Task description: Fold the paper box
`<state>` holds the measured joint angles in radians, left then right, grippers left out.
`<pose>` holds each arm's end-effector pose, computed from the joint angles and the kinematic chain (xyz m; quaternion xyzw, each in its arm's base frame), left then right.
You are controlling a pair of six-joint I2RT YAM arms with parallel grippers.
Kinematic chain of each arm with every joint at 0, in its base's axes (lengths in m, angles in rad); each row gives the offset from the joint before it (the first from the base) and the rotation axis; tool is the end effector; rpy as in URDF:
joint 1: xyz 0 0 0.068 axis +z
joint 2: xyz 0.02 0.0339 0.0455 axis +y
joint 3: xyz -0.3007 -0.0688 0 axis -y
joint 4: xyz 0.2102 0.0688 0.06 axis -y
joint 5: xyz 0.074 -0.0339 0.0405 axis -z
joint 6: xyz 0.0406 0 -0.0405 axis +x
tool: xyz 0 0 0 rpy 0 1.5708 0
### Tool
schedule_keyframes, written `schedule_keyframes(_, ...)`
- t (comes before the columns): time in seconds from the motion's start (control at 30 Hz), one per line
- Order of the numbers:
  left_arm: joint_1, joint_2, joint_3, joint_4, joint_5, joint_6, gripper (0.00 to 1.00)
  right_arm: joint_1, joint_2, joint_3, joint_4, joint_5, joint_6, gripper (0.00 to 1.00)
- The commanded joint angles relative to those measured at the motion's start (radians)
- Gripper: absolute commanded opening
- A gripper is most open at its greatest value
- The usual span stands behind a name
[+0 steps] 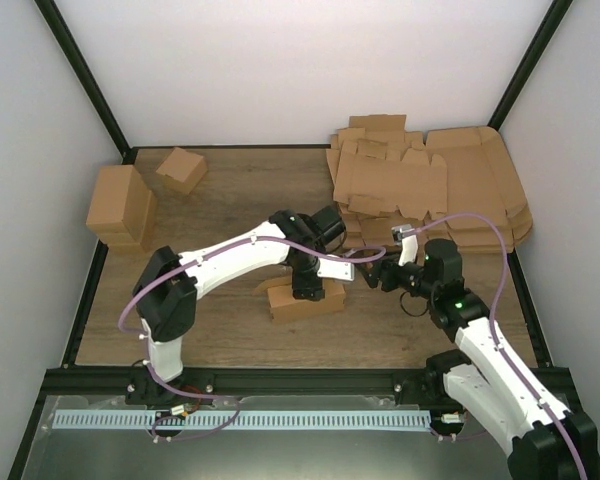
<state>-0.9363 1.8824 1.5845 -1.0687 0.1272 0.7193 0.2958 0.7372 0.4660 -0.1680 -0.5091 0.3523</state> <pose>0.2056 -0.2881 0.2835 0.7355 0.6668 -0.0739 0.0943 0.1043 0.0525 0.2706 -0.1119 0.8204 0.3667 0.4241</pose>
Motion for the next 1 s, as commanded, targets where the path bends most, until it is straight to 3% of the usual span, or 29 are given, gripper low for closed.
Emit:
schedule_keyframes(0.0,0.003,-0.055,0.039,-0.004,-0.036,-0.022,0.85,-0.008,0.022,0.000,-0.012,-0.009,-0.003,0.74)
schedule_keyframes(0.13,0.002,-0.136,0.030,0.021,-0.021,-0.125,1.00,-0.009,0.048,0.005,-0.018,-0.028,-0.006,0.67)
schedule_keyframes(0.3,0.002,-0.299,-0.068,0.153,-0.077,-0.380,1.00,0.002,0.074,0.003,0.011,-0.110,-0.052,0.55)
schedule_keyframes(0.4,0.003,-0.381,-0.133,0.191,-0.168,-0.569,1.00,0.018,0.096,0.022,0.010,-0.131,-0.090,0.58)
schedule_keyframes(0.5,0.011,-0.446,-0.191,0.182,-0.353,-0.850,1.00,0.061,0.141,0.104,-0.060,-0.094,-0.181,0.62)
schedule_keyframes(0.63,0.018,-0.560,-0.323,0.219,-0.275,-1.072,1.00,0.121,0.229,0.223,-0.162,-0.062,-0.276,0.63)
schedule_keyframes(0.77,0.019,-0.718,-0.480,0.285,-0.272,-1.213,1.00,0.230,0.297,0.318,-0.249,0.069,-0.330,0.63)
schedule_keyframes(0.97,0.020,-0.774,-0.567,0.237,-0.290,-1.260,0.75,0.252,0.348,0.413,-0.375,0.161,-0.422,0.63)
